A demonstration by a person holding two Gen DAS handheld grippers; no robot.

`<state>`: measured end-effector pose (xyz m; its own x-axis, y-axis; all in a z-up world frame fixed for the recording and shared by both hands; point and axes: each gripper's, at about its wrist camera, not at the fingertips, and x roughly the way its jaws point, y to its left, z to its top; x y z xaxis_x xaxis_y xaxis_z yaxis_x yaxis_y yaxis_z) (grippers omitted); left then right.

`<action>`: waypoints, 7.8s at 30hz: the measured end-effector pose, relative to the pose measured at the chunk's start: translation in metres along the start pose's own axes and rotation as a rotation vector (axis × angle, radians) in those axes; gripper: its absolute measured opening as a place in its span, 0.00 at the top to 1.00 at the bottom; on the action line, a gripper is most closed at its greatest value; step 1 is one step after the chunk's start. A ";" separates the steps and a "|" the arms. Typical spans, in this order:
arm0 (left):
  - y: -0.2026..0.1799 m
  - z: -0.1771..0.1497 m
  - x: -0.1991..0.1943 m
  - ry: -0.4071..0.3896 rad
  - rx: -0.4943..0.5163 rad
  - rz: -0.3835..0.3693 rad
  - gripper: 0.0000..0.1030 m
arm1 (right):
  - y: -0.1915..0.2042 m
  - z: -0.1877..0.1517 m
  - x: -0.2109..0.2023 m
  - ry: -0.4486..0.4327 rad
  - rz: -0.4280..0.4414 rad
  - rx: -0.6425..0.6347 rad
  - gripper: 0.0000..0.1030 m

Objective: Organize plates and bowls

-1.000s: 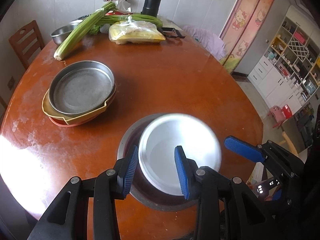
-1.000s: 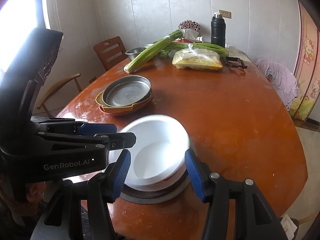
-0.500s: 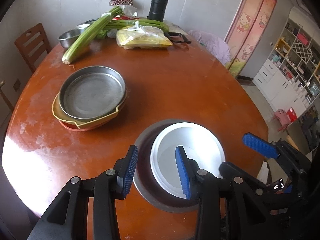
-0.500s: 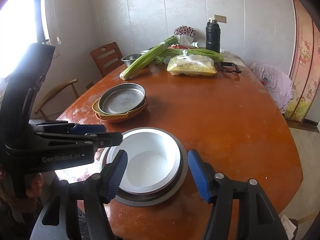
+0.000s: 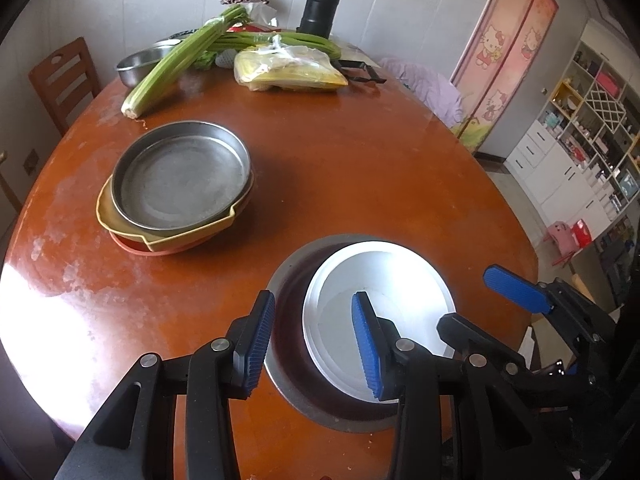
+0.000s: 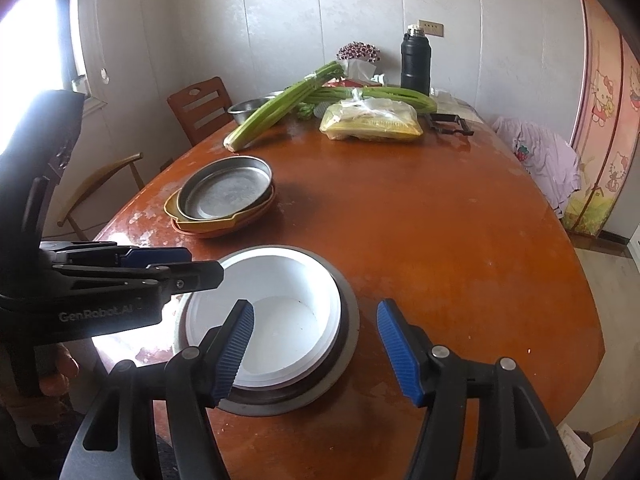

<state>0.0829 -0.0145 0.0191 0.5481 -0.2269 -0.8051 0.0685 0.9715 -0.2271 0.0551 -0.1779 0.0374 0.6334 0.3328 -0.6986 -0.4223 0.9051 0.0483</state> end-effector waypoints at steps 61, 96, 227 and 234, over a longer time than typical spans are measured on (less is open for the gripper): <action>0.013 -0.014 0.054 0.068 -0.058 -0.057 0.52 | -0.006 -0.019 0.065 0.180 0.173 0.107 0.29; 0.079 0.055 -0.013 -0.114 -0.094 -0.046 0.51 | 0.049 0.079 0.066 0.065 0.210 -0.001 0.29; 0.068 0.043 -0.004 -0.269 -0.111 0.371 0.43 | 0.013 0.082 0.060 -0.216 0.081 -0.018 0.18; 0.046 -0.005 0.007 -0.189 -0.097 0.285 0.41 | 0.011 0.033 0.041 -0.164 0.036 -0.004 0.16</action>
<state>0.0854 0.0278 0.0003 0.6790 0.0779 -0.7300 -0.1837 0.9808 -0.0662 0.0982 -0.1453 0.0328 0.7150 0.4038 -0.5707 -0.4490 0.8910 0.0679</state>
